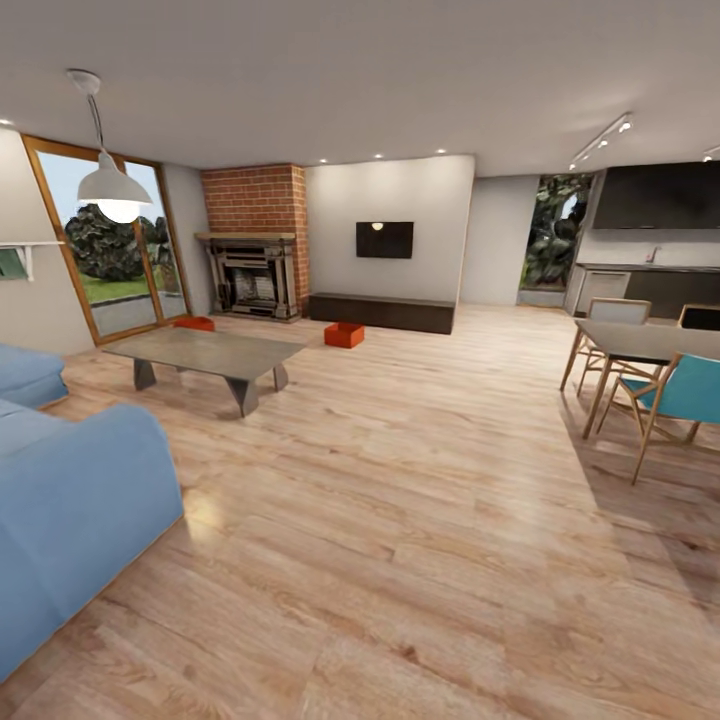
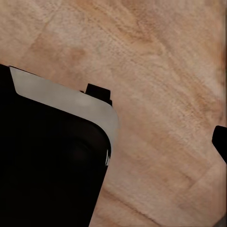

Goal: Move the two storage containers from the living room to the garage. In the garage, place one container on the floor and stack the other container on top of it (either order is fine).

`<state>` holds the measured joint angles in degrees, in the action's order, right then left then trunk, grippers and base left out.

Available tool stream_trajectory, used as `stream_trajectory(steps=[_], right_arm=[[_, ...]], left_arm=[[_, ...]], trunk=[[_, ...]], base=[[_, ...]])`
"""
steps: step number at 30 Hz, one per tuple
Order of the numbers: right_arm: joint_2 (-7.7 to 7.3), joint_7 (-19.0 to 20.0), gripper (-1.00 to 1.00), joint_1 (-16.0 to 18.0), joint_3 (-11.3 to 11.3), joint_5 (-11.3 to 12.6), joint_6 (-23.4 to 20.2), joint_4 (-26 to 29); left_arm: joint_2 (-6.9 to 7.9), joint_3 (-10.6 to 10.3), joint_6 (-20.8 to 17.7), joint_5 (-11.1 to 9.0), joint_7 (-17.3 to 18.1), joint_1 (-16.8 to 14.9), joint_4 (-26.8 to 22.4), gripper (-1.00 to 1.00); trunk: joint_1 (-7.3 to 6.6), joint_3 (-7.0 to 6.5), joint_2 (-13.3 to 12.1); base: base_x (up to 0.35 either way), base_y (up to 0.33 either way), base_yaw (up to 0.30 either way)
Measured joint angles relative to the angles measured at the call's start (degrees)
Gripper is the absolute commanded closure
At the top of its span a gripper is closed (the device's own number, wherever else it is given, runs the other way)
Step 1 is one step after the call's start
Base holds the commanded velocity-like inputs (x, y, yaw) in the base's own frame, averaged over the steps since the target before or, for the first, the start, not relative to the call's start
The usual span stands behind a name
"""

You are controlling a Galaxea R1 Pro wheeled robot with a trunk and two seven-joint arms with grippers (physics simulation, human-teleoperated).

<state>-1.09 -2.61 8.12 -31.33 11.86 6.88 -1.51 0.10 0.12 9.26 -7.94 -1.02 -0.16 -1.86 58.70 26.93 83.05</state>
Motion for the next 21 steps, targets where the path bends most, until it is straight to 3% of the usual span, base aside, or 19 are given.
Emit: stream_trajectory(steps=[21], right_arm=[[0.00, -0.01, -1.00, 0.00, 0.00, 0.00, 0.00, 0.00]], left_arm=[[0.15, 0.00, 0.09, -0.11, 0.00, 0.00, 0.10, -1.00]], trunk=[[0.00, 0.00, 0.00]], base=[[0.324, 0.000, 0.000]])
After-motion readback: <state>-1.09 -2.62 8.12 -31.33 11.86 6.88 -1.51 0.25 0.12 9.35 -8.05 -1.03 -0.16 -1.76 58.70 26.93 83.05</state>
